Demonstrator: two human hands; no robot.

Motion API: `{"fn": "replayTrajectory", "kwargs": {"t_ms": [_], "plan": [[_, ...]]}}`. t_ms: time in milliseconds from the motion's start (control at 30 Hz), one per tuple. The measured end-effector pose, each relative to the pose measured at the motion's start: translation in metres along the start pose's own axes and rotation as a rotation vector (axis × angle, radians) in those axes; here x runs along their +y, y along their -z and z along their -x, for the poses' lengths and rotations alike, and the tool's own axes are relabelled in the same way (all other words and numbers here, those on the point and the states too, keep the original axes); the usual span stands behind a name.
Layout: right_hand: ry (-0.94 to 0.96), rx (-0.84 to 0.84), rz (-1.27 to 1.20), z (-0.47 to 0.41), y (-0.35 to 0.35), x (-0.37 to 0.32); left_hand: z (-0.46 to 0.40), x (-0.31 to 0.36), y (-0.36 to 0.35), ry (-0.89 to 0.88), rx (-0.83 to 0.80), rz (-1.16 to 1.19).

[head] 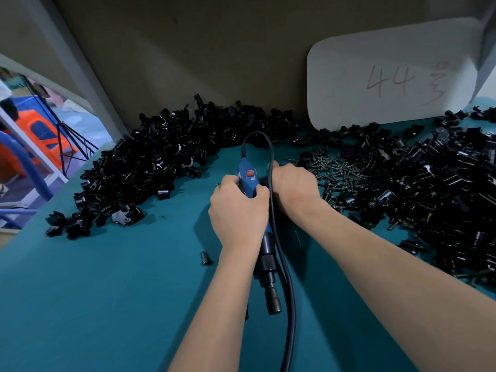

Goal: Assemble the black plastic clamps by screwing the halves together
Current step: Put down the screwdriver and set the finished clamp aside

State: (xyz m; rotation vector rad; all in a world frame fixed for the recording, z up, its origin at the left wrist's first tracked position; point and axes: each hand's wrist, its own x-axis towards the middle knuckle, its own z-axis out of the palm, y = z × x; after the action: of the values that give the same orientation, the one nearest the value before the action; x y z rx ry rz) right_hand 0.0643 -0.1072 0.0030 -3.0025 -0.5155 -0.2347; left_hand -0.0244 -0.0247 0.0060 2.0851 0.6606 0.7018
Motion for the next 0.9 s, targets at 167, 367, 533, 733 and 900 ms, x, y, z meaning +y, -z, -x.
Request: {"fn": "replayTrajectory", "kwargs": {"t_ms": [167,367,533,733,900], "plan": [[-0.045,0.0,-0.009,0.017,0.001,0.009,0.002,0.003,-0.006,-0.018,-0.006,-0.05],[-0.087,-0.134,-0.162,0.016,0.022,0.017,0.003,0.002,-0.009,-0.048,-0.06,-0.054],[-0.159,0.003,-0.394,0.022,0.021,0.038,-0.001,0.0,-0.007,-0.06,-0.107,-0.04],[-0.429,0.027,-1.66,0.031,0.034,0.046,-0.006,-0.004,-0.009,-0.05,-0.161,-0.074],[-0.425,-0.325,-2.197,0.03,0.043,0.035,-0.038,-0.014,0.004,0.01,-0.026,-0.125]]}}
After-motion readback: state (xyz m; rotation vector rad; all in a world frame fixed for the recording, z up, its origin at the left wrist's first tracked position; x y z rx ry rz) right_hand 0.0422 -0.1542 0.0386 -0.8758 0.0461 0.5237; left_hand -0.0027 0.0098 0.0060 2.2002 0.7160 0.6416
